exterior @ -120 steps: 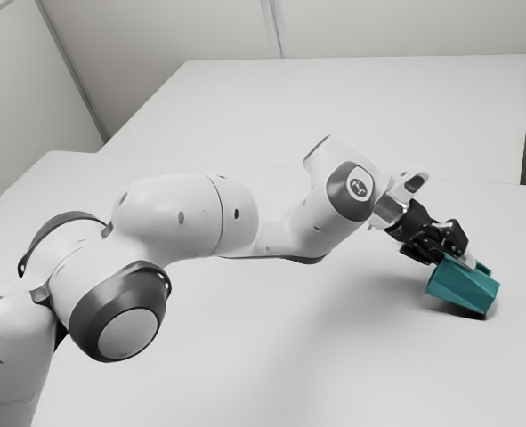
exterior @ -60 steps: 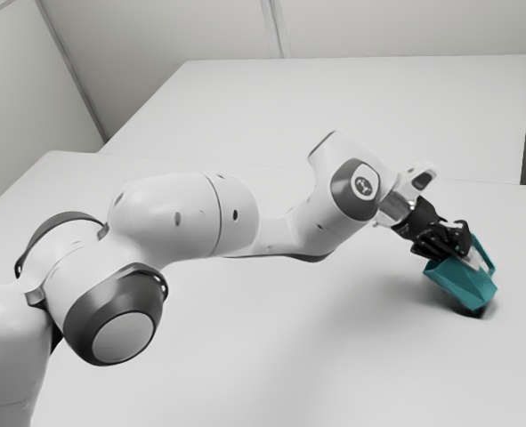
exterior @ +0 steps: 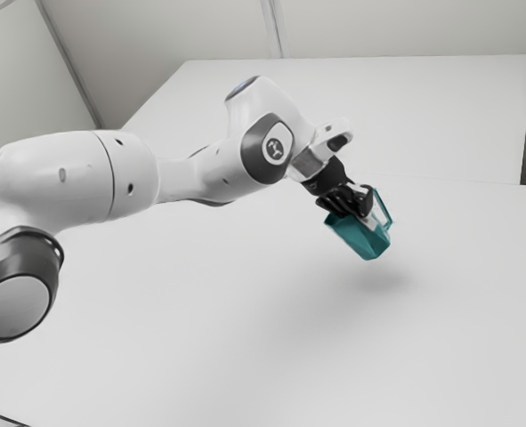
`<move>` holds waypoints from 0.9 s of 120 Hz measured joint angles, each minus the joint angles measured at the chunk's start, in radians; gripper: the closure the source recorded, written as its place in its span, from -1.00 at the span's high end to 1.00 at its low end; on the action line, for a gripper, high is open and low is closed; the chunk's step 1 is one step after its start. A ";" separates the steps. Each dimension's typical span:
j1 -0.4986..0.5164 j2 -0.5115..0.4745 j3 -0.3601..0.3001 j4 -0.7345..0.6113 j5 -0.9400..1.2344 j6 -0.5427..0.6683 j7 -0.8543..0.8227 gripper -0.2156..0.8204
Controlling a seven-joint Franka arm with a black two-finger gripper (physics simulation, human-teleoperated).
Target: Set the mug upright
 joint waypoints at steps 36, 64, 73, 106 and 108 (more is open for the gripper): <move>0.095 -0.084 0.060 -0.098 0.300 -0.004 -0.047 -0.92; 0.102 -0.079 0.186 -0.111 0.401 -0.028 -0.071 -0.93; 0.114 -0.070 0.199 -0.111 0.434 -0.035 -0.078 -0.93; 0.122 -0.062 0.203 -0.144 0.612 -0.100 -0.146 -0.93; 0.120 -0.059 0.202 -0.147 0.619 -0.103 -0.151 -0.93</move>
